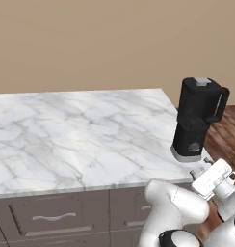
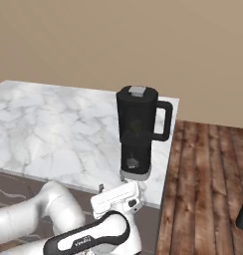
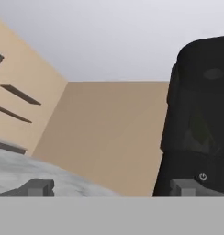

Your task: Grab the garlic and lemon wedge from the fridge, place them in the blender, close the lid, and turn on the blender to create a marinade.

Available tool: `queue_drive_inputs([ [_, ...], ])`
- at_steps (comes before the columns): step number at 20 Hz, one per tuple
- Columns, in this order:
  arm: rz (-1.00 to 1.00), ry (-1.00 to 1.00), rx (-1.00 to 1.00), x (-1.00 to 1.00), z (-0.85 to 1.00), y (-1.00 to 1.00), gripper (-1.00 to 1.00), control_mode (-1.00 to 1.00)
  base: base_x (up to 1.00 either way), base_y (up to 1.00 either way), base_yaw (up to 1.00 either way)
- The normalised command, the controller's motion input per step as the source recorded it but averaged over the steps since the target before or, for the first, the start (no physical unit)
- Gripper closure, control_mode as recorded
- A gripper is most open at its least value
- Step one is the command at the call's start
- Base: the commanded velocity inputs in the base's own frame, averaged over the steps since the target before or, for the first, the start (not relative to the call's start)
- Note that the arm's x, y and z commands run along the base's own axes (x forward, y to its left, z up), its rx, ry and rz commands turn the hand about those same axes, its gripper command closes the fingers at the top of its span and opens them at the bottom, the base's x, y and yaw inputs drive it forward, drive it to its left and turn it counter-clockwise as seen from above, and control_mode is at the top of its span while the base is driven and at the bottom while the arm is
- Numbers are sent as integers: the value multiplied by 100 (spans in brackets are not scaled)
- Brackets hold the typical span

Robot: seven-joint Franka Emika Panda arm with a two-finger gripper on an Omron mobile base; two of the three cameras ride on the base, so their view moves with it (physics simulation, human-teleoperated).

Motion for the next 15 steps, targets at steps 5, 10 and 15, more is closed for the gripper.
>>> queue_drive_inputs([
  [5, 3, -3, 0, -97, -63, -9, -100, -100, 0, 0, 0],
  [10, 2, -11, 0, -69, 34, 0, -100, -100, 0, 0, 0],
  [15, 3, -1, 0, 0, 82, -1, -100, -100, 0, 0, 0],
])
